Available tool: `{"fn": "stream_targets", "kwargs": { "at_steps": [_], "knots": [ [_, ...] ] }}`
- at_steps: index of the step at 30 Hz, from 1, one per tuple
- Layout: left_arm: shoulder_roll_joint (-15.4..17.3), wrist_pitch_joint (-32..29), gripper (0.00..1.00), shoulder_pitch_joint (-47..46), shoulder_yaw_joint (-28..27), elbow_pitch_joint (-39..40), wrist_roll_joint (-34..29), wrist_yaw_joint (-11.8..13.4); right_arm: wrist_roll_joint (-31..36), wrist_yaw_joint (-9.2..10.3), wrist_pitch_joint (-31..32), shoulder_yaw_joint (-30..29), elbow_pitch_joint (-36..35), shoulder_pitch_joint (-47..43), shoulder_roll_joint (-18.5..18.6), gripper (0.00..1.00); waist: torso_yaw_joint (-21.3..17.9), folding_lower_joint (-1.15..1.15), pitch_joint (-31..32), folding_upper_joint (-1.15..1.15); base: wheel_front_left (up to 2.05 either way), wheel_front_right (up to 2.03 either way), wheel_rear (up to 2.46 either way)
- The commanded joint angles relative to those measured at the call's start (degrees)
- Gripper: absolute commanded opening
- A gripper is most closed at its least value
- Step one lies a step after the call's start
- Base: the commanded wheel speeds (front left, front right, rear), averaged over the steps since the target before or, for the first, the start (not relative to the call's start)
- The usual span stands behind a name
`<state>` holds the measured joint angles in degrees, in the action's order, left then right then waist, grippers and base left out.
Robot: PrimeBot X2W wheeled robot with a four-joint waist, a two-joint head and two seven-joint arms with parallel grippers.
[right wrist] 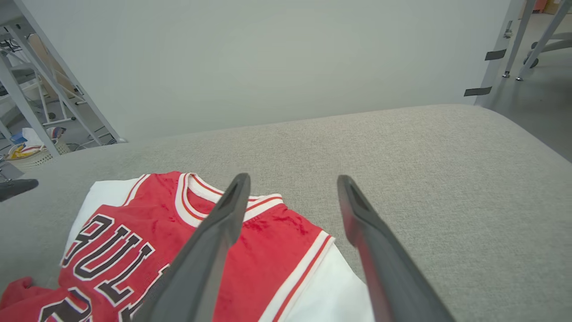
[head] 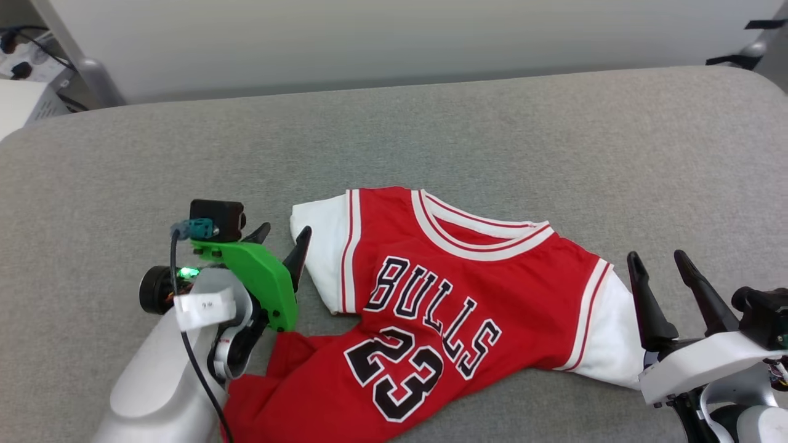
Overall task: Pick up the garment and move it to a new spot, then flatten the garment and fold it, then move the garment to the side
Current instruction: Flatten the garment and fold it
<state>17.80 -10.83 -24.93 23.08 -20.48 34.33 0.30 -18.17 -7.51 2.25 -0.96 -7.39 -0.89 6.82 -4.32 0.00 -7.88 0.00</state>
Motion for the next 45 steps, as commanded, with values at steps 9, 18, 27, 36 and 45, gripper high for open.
{"fn": "stream_targets", "kwargs": {
  "at_steps": [9, 18, 27, 36, 45],
  "knots": [
    [1.0, -10.1, 1.0, -11.4, 2.8, -14.2, 0.2, -3.6, -1.4, 0.02, -1.1, 2.0, 0.9, 2.7, 0.4, 1.0, -5.7, 0.0, -6.3, 0.0, 0.0, 0.0, 0.0],
    [0.1, -23.2, 0.0, -16.3, 9.0, -24.5, 1.3, -7.1, -2.9, 0.02, -2.0, 2.3, 3.0, 3.6, 0.3, 1.0, -6.6, 0.0, -8.7, 0.0, 0.0, 0.0, 0.0],
    [0.3, -20.7, 0.0, -15.4, 11.5, -25.7, 2.7, -7.7, -3.5, 0.02, -0.8, 1.6, 4.1, 3.5, -0.4, 1.0, -5.7, 0.0, -7.8, 0.0, 0.0, 0.0, 0.0],
    [3.9, -7.9, 0.0, -10.6, 7.4, -20.9, 2.8, -3.3, -7.4, 0.02, 5.7, -3.3, 8.7, 2.8, 2.3, 1.0, -2.9, 0.0, -4.4, 0.0, 0.0, 0.0, 0.0],
    [8.0, -5.4, 0.0, -1.3, 5.6, -6.2, 3.3, 1.6, -11.3, 0.02, 19.4, -5.7, 12.8, 4.0, 7.0, 1.0, 1.1, 0.0, -2.4, 0.0, 0.0, 0.0, 0.0]
  ]
}}
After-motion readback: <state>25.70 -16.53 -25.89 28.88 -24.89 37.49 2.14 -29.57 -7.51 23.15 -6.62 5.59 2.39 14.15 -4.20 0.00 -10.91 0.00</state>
